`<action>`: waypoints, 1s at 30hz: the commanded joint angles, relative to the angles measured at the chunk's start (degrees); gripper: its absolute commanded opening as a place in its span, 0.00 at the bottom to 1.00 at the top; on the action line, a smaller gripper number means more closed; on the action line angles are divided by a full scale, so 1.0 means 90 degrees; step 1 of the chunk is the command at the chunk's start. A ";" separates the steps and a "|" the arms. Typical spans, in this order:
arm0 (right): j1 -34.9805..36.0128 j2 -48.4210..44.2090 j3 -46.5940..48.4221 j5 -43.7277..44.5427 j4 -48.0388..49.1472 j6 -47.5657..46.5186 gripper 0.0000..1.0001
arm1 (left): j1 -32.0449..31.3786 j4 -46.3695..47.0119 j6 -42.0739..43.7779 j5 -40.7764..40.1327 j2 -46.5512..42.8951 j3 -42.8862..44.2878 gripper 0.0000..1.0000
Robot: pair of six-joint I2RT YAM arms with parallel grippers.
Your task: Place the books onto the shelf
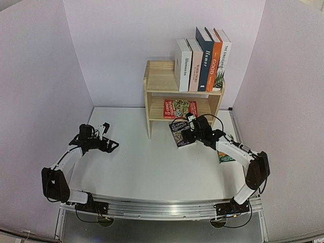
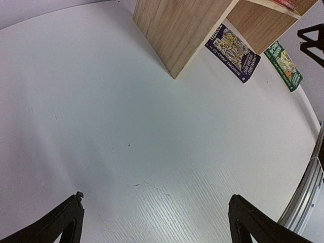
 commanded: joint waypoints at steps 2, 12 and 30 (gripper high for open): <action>-0.0006 0.0252 -0.0840 0.0138 0.1397 0.2721 0.90 | 0.0002 0.0146 0.0259 0.0257 -0.0306 -0.0059 0.99; -0.0445 0.0906 -0.1932 0.0823 0.2616 0.5077 0.87 | 0.0000 0.0109 0.0302 0.0267 -0.0525 -0.0200 0.99; -0.0593 0.2332 -0.1200 0.1213 0.2974 0.5610 0.84 | 0.0003 -0.0010 0.0335 0.0202 -0.0608 -0.0163 0.99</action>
